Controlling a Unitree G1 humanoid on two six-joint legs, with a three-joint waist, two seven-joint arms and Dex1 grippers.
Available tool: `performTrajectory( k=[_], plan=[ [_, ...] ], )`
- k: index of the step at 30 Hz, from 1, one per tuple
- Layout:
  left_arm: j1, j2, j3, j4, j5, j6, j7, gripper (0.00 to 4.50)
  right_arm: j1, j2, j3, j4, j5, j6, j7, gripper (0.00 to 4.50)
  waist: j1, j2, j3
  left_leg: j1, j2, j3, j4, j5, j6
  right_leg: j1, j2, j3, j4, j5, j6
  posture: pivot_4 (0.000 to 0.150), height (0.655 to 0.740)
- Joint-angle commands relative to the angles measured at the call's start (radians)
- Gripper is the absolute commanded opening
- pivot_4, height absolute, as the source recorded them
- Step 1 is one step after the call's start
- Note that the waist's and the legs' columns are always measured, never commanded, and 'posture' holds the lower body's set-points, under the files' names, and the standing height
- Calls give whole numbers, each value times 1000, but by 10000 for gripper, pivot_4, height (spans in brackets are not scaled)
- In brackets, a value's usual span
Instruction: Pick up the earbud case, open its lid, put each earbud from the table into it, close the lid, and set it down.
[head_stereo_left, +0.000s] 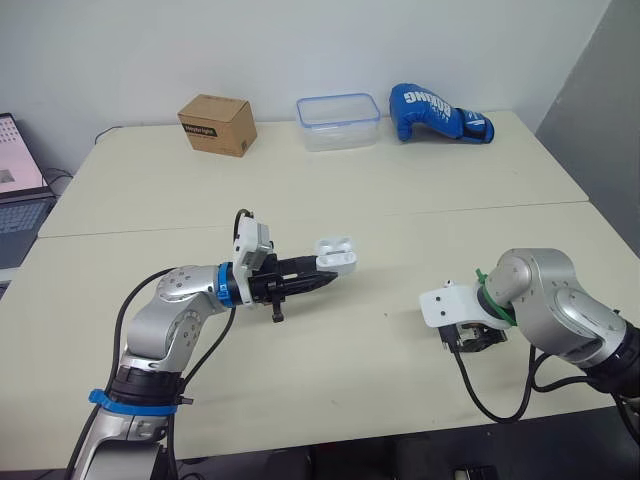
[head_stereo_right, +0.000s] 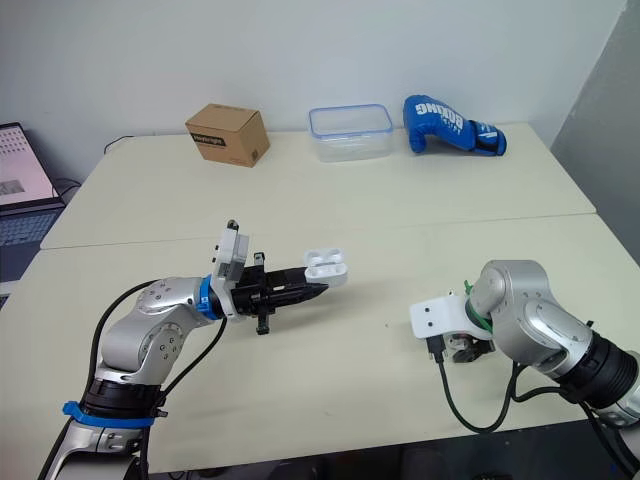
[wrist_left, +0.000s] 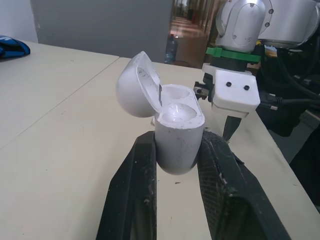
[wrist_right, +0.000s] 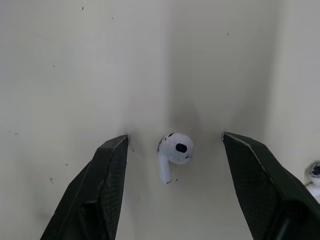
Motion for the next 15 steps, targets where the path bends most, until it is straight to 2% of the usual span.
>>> performTrajectory(
  k=[1, 4, 8, 15],
  plan=[
    [-9, -4, 2, -22, 1, -23, 2, 7607, -1, -5, 19, -23, -38, 1, 16, 30696, 0, 0, 0, 0, 0, 0, 0, 0, 0, 0, 0, 0, 0, 0, 0, 1500, 7307],
    [-10, -4, 2, -20, 4, -23, 1, 7607, -1, -7, 17, -35, -44, 3, 28, 30696, 0, 0, 0, 0, 0, 0, 0, 0, 0, 0, 0, 0, 0, 0, 0, 1500, 7307],
    [-10, -5, 3, -20, 8, -24, 1, 7607, -1, -10, 16, -41, -48, 4, 40, 21912, 0, 0, 0, 0, 0, 0, 0, 0, 0, 0, 0, 0, 0, 0, 0, 1500, 7307],
    [-10, -10, 0, -17, 13, -30, 7, 7607, -15, -7, 26, -40, -59, -5, 55, 21912, 0, 0, 0, 0, 0, 0, 0, 0, 0, 0, 0, 0, 0, 0, 0, 1500, 7307]
  ],
)
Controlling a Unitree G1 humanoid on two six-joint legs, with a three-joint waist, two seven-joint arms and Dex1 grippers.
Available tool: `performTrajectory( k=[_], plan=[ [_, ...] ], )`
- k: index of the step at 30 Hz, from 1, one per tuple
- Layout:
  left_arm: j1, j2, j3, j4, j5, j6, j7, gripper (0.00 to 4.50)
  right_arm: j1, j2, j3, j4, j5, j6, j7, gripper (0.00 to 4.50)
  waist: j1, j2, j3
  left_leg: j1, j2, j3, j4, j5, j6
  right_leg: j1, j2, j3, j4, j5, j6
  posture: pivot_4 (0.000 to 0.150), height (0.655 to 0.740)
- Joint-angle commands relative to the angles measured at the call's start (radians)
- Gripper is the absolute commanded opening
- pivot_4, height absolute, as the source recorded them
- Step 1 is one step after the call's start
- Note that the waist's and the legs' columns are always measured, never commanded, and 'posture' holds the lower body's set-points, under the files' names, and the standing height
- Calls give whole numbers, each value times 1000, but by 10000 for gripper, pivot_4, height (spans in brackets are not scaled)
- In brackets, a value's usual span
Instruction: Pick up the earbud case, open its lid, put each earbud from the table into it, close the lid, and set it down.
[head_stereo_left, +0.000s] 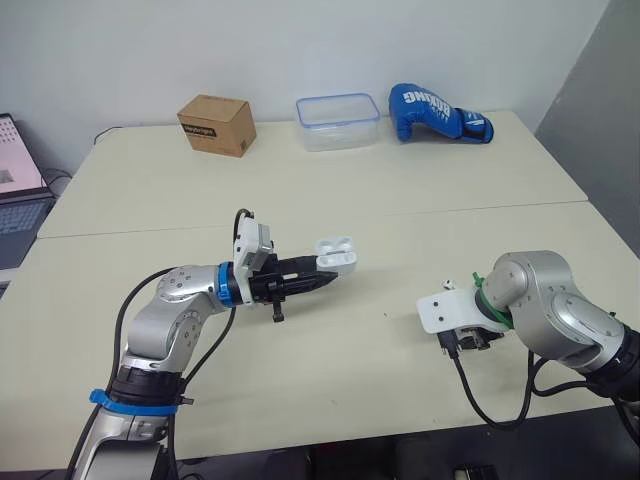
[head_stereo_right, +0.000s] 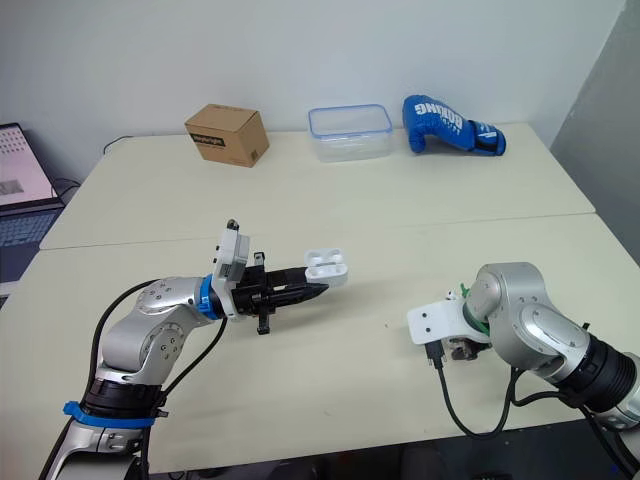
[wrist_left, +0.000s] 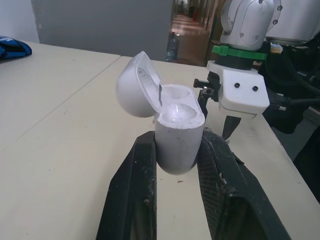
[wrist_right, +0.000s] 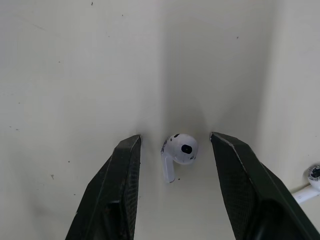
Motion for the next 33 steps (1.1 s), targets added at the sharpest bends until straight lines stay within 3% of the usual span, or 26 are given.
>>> performTrajectory(
  k=[1, 19, 22, 26, 33],
  plan=[
    [-10, -8, 1, -18, -2, -18, 7, 7607, -18, -5, 11, -14, -25, -7, 39, 21912, 0, 0, 0, 0, 0, 0, 0, 0, 0, 0, 0, 0, 0, 0, 0, 1500, 7307],
    [-5, -13, -2, -22, 4, -23, 19, 7607, -19, -9, 31, -30, -61, -5, 63, 21912, 0, 0, 0, 0, 0, 0, 0, 0, 0, 0, 0, 0, 0, 0, 0, 1500, 7307],
    [-3, -13, -3, -23, 6, -24, 20, 7607, -18, -8, 32, -33, -63, -3, 64, 16451, 0, 0, 0, 0, 0, 0, 0, 0, 0, 0, 0, 0, 0, 0, 0, 1500, 7307],
    [-3, -13, -2, -23, 8, -24, 22, 7607, -19, -8, 36, -34, -65, -6, 65, 3937, 0, 0, 0, 0, 0, 0, 0, 0, 0, 0, 0, 0, 0, 0, 0, 1500, 7307],
    [-3, -14, 0, -21, 12, -24, 23, 7607, -20, -8, 39, -36, -66, -9, 70, 3880, 0, 0, 0, 0, 0, 0, 0, 0, 0, 0, 0, 0, 0, 0, 0, 1500, 7307]
  ],
)
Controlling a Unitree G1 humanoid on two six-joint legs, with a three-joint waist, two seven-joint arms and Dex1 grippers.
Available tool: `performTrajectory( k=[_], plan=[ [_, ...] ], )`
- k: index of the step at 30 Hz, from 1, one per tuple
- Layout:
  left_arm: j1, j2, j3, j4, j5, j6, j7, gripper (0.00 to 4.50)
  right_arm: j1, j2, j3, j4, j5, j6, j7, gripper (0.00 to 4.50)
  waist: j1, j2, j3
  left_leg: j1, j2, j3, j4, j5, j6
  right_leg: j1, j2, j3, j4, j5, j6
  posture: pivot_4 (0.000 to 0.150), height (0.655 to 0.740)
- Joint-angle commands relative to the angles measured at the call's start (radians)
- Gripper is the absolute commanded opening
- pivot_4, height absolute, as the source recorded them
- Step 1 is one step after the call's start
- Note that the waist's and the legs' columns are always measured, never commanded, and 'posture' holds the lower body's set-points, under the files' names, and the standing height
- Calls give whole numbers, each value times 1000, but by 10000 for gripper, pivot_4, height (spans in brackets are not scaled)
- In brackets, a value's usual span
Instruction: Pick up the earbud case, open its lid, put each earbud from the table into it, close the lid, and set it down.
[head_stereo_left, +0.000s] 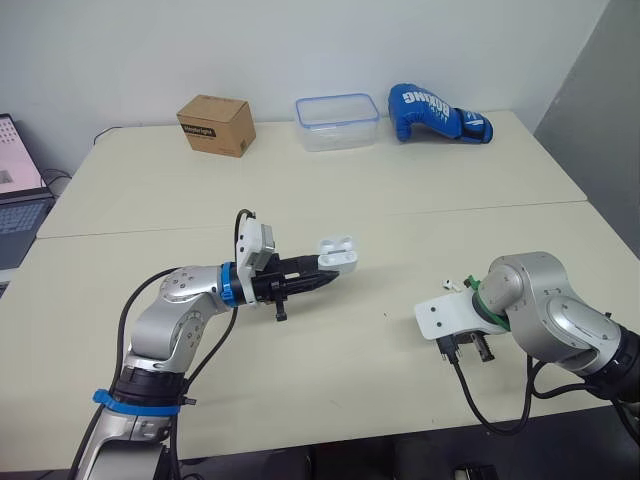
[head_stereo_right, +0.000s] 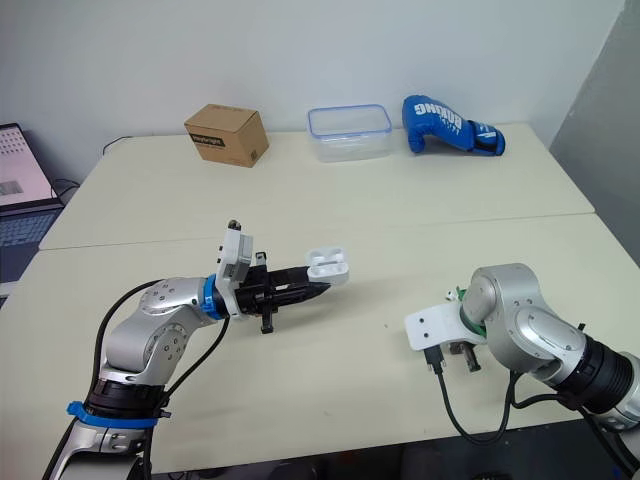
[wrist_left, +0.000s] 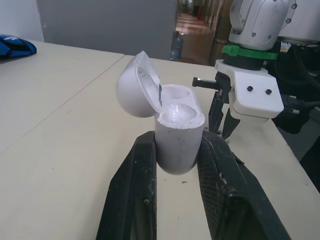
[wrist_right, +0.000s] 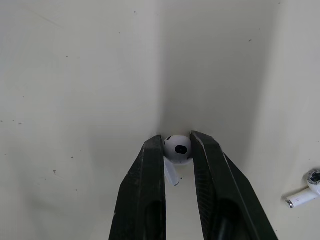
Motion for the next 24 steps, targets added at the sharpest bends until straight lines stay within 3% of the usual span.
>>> performTrajectory(
  k=[1, 8, 13, 19, 24],
  plan=[
    [-2, -3, 5, -22, -6, -20, 2, 7607, -8, -10, 6, -20, -23, 3, 54, 3880, 0, 0, 0, 0, 0, 0, 0, 0, 0, 0, 0, 0, 0, 0, 0, 1500, 7307],
    [6, -6, 6, -21, -5, -9, 16, 7607, -13, -9, -56, -53, 21, 70, 36, 3880, 0, 0, 0, 0, 0, 0, 0, 0, 0, 0, 0, 0, 0, 0, 0, 1500, 7307],
    [-9, -23, 21, 13, -23, -31, 2, 7607, 22, 51, -230, -153, 170, 270, -22, 3880, 2, 0, 0, 0, 0, 0, 0, 0, 0, 0, 0, 0, 0, 0, 0, 1500, 7307],
    [-16, -37, 18, 67, -9, -77, -24, 7607, 86, 254, -498, -264, 407, 637, -105, 3880, 5, 0, 0, -1, 0, -1, 0, 0, 0, 0, 0, 0, 0, 0, 0, 1500, 7307],
    [-28, -43, 8, 107, -4, -99, -53, 7607, 150, 522, -738, -332, 539, 734, -242, 3880, 4, 0, 0, 0, -1, -2, 0, 0, 0, 0, 0, -1, 1, 0, 0, 1500, 7307]
  ],
)
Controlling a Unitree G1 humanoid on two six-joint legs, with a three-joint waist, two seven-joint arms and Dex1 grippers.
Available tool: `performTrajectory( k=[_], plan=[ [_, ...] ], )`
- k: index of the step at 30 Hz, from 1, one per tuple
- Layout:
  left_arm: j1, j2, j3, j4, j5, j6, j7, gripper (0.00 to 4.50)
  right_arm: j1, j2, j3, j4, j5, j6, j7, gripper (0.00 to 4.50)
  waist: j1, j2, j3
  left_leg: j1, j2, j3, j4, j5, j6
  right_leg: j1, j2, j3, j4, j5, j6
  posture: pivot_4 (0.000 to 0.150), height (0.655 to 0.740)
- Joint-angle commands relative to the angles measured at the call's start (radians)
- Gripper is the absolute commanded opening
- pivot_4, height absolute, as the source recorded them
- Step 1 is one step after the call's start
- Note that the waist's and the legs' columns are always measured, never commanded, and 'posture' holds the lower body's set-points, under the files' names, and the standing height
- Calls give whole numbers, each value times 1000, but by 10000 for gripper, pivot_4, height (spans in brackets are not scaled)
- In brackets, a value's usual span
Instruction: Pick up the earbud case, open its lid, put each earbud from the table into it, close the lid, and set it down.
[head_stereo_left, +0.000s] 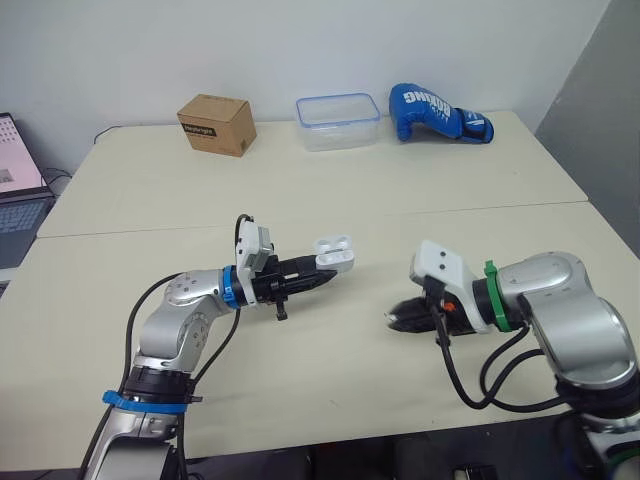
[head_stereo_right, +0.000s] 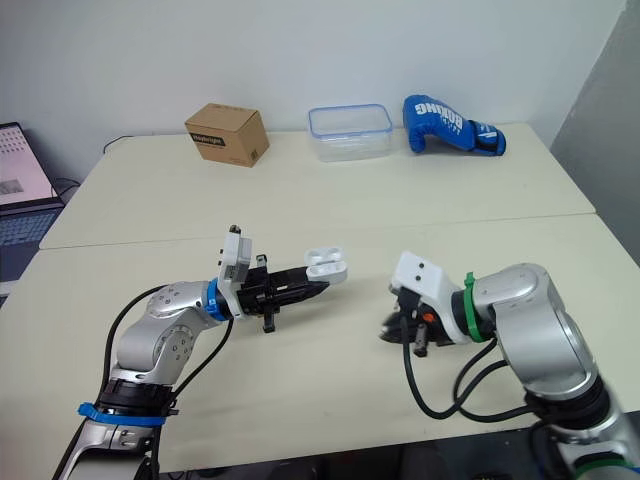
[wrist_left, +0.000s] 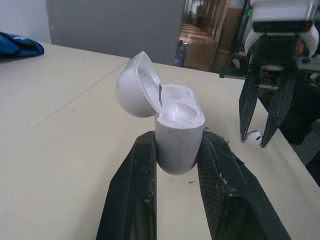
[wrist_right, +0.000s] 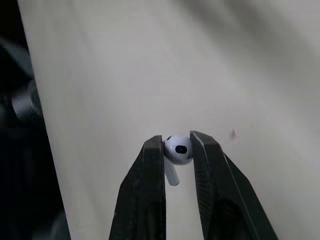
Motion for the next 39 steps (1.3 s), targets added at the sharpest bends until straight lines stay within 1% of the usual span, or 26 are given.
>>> performTrajectory(
  k=[1, 5, 9, 14, 17, 21, 27, 32, 39],
  plan=[
    [-32, -3, -1, 16, -3, -26, -30, 7607, 14, 116, -157, -63, 98, 35, -79, 3880, -1, 0, 0, 0, 0, 0, 0, 0, 0, 0, 0, 0, 0, 0, 0, 1500, 7307],
    [-57, -8, -6, 46, 3, -35, -48, 7607, -26, 267, -279, -68, 195, 115, -159, 3880, -3, 0, 0, 0, 0, -1, 0, 0, 0, 0, 0, 0, 1, 0, 0, 1500, 7307],
    [-68, -7, -13, 63, 11, -48, -58, 7607, -77, 347, -345, -54, 289, 139, -231, 3880, -6, 1, 0, 0, 0, -1, 0, 0, 0, 0, 0, 0, 1, 0, 0, 1500, 7307],
    [-81, -18, -21, 46, 14, -31, -45, 7607, -116, 464, -340, -24, 320, 49, -411, 3880, -8, 1, -1, 1, 0, -1, 0, 0, 0, -1, 0, 0, 1, 0, 0, 1500, 7307],
    [-84, -22, -22, 30, 10, -16, -37, 7607, -96, 503, -285, 0, 299, -82, -537, 3880, -8, 1, -1, 1, 0, -1, 0, 0, 0, -1, 0, 1, 1, 0, 0, 1500, 7307],
    [-94, -22, -13, 21, 7, -5, -22, 7607, -66, 526, -197, 33, 271, -207, -675, 3880, -9, 1, -1, 1, 0, -1, 0, 0, 0, -1, 0, 1, 2, 0, 0, 1500, 7307],
    [-103, -26, 1, 33, 4, 0, -3, 7607, -35, 513, -138, 62, 280, -314, -807, 3880, -10, 2, -1, 1, 0, -1, 0, 0, 0, -2, 0, 1, 2, 0, 0, 1500, 7307],
    [-112, -32, 3, 44, 3, 2, 6, 7607, -13, 504, -102, 83, 297, -375, -875, 3880, -10, 2, -1, 1, 0, 0, 0, 0, 0, -2, 0, 1, 1, 0, 0, 1500, 7307],
    [-137, -39, 7, 68, 0, 15, 20, 7607, 12, 497, -79, 82, 336, -404, -923, 3880, -10, 2, -1, 1, 0, 0, -1, 0, 0, -2, 1, 1, 1, 0, 0, 1500, 7307]
  ],
)
